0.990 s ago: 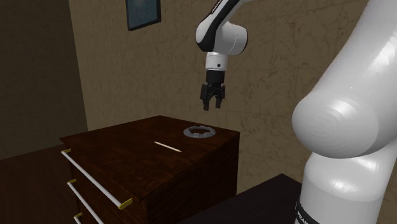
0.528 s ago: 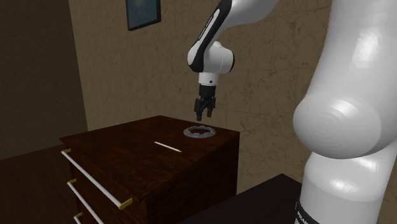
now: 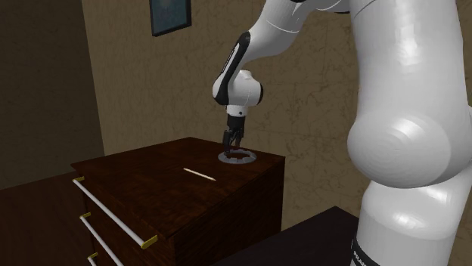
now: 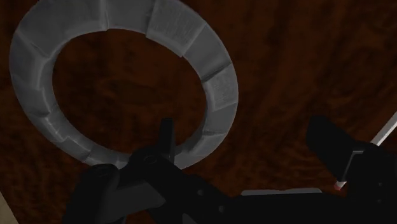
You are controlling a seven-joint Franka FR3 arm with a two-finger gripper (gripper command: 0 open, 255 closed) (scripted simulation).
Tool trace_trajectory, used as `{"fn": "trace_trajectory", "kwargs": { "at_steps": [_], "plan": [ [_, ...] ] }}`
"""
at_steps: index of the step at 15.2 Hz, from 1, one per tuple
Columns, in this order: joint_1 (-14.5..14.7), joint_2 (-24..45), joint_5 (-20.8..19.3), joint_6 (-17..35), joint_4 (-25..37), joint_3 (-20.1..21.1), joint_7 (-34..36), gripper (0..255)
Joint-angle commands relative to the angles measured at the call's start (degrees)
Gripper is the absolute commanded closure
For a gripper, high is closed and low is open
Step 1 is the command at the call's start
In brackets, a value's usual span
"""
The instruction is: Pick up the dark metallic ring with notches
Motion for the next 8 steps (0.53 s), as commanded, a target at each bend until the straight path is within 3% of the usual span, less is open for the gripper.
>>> {"fn": "trace_trajectory", "kwargs": {
  "at_steps": [1,8],
  "plan": [
    [-0.2,3.5,0.7,1.2,3.0,0.6,-1.5,0],
    [-0.8,7.3,2.0,5.5,2.5,1.4,-2.7,0]
  ]
}}
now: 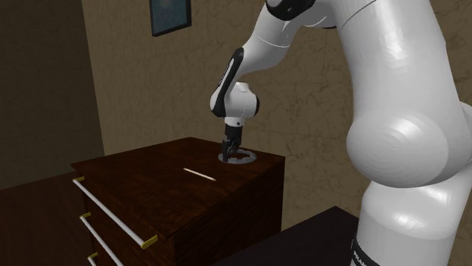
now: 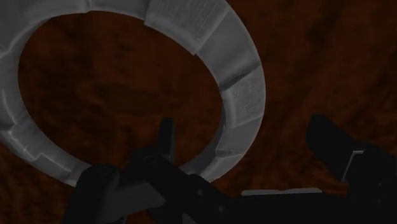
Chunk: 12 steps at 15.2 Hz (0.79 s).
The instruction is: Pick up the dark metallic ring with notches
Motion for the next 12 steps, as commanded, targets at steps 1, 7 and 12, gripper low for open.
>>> {"fn": "trace_trajectory", "kwargs": {
  "at_steps": [1,7,12],
  "plan": [
    [-0.1,0.9,0.3,1.0,-0.1,0.2,-0.2,0],
    [-0.1,0.9,0.3,1.0,-0.1,0.2,-0.3,255],
    [-0.1,0.9,0.3,1.0,-0.1,0.2,-0.2,255]
  ]
}}
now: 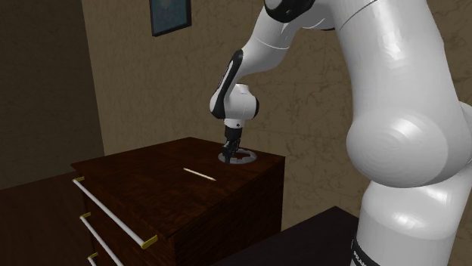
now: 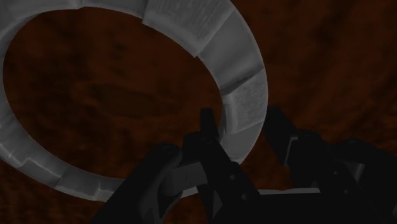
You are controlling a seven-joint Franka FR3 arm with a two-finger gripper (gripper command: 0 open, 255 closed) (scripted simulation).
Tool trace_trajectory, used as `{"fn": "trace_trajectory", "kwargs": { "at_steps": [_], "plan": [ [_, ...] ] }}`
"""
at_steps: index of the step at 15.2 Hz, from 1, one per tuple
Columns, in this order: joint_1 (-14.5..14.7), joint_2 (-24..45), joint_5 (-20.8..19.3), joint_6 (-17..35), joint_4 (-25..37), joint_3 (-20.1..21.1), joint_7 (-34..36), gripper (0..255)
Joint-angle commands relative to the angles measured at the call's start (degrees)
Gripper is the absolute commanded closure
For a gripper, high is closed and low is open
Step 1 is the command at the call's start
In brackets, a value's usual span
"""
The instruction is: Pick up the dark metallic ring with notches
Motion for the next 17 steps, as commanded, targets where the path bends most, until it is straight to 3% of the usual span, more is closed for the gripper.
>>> {"fn": "trace_trajectory", "kwargs": {
  "at_steps": [1,17],
  "plan": [
    [0.1,-0.5,-0.2,-0.6,-0.2,-0.2,0.2,255],
    [0.9,-7.8,-2.8,-9.4,1.5,-1.5,2.6,255]
  ]
}}
